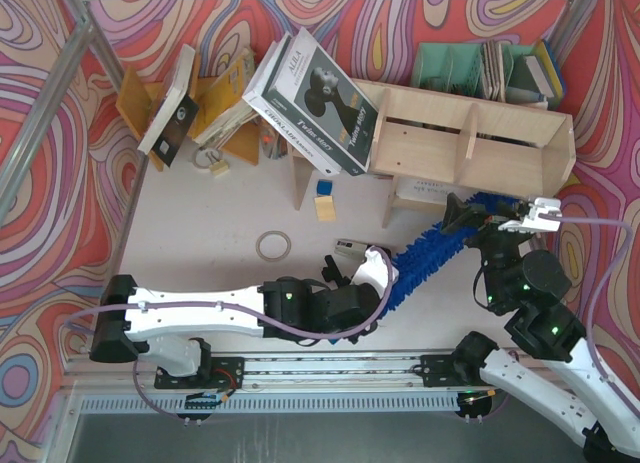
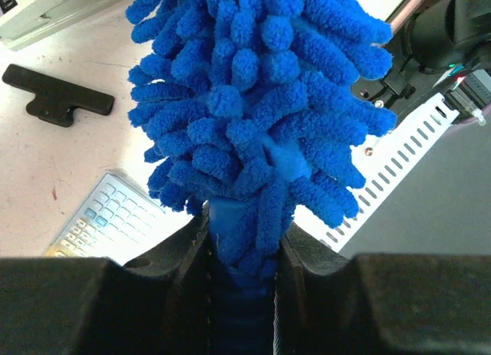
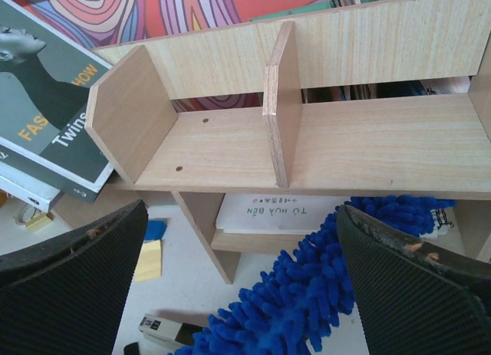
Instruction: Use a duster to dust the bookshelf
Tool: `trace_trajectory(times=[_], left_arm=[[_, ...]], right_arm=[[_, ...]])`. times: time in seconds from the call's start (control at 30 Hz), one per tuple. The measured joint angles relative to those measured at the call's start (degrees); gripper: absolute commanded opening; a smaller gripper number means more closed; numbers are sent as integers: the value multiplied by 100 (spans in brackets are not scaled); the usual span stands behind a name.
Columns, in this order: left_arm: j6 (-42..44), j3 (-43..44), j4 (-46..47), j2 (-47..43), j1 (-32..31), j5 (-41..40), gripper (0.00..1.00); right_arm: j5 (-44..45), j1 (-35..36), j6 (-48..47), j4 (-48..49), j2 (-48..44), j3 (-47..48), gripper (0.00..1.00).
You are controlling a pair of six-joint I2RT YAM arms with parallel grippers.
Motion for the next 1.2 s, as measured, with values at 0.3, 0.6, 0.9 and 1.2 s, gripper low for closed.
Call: trace_trajectory(times=[0.3,0.6,0.9,1.2], left_arm=[[-98,-79,31,4,227,-208,0],[-398,-557,531,-9,254,-754,0],[-667,-490,688,271,507,-892,0],[-629,184,745,841,632,-844,0]], right_arm=[[-37,0,-365,424,-136,-205,99],[-35,0,-450,498,-179,-321,99],[-35,0,-507,555,-179,-337,99],[-11,0,-507,555,-179,-339,99]])
